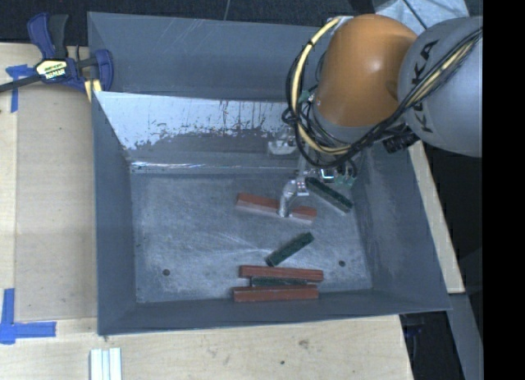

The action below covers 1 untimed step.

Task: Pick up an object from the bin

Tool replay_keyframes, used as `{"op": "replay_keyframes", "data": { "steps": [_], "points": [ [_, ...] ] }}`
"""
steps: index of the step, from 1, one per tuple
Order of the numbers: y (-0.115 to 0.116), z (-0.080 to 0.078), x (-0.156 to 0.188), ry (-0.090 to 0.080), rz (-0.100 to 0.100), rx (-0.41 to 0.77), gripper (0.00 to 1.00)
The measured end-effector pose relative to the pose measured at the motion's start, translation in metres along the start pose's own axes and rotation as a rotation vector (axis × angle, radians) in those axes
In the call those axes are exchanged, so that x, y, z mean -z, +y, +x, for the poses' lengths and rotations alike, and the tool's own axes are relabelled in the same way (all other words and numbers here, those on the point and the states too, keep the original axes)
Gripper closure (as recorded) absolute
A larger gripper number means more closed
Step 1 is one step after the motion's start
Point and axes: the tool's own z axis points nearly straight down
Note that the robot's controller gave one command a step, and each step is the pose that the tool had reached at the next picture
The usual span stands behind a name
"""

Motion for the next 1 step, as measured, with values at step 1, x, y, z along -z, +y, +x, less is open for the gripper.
{"op": "replay_keyframes", "data": {
  "steps": [1],
  "points": [
    [0.0000,-0.0016,0.0049,-0.008,0.000,0.000,0.00]
  ]
}}
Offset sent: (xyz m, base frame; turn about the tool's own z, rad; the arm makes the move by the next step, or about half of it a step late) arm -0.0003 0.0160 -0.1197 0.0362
